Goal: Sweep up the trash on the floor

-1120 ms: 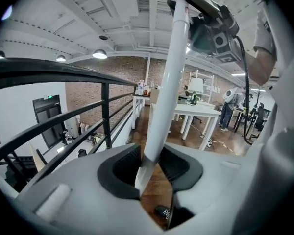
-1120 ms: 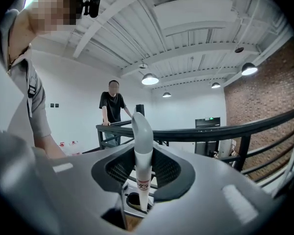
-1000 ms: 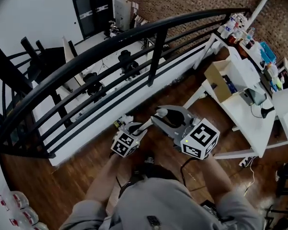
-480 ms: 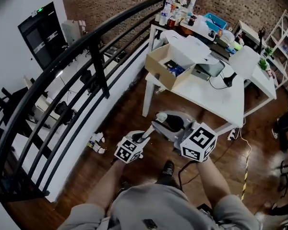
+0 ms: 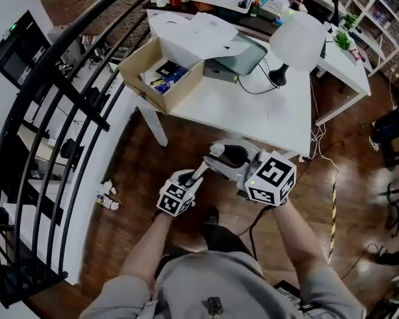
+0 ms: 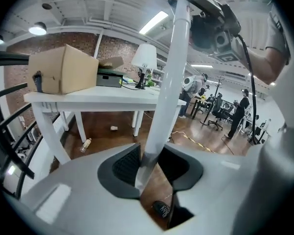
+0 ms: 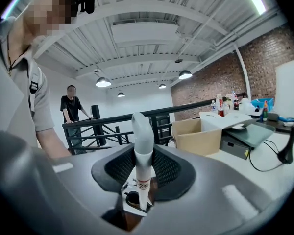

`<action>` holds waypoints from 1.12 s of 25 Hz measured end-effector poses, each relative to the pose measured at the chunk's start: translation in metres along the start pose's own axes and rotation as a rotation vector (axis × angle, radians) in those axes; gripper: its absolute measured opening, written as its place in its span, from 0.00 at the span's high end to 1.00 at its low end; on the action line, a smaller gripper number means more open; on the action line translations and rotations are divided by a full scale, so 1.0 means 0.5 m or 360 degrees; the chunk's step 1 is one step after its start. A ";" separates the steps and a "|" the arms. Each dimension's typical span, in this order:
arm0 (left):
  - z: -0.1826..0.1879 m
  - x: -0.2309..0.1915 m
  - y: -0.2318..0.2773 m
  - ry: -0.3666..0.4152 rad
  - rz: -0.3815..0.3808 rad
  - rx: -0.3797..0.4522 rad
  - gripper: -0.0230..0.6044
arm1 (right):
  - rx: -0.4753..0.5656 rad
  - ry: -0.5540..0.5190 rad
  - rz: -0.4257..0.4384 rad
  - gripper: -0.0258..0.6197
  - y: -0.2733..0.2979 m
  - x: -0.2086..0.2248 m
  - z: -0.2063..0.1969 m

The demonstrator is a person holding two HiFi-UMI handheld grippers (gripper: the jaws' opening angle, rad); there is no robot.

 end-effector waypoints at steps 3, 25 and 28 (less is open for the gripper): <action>-0.010 0.003 0.106 -0.0051 0.0018 -0.0032 0.78 | -0.0060 0.0049 0.0015 0.81 -0.025 0.078 -0.075; -0.029 -0.108 0.416 -0.0294 0.0168 0.0067 0.78 | -0.0181 -0.0010 -0.0091 0.60 0.023 0.333 -0.294; -0.022 -0.112 0.427 -0.0290 0.0174 0.0040 0.78 | -0.0179 0.0033 -0.0194 0.59 -0.003 0.341 -0.303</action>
Point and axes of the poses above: the fingertips, and each gripper's own axes: y forward along the fingers, x to its right, z out of its top, the point moved 9 cm from there along -y, backward along the fingers, and after that the axes turned 10 degrees about -y, right-handed, at the moved point
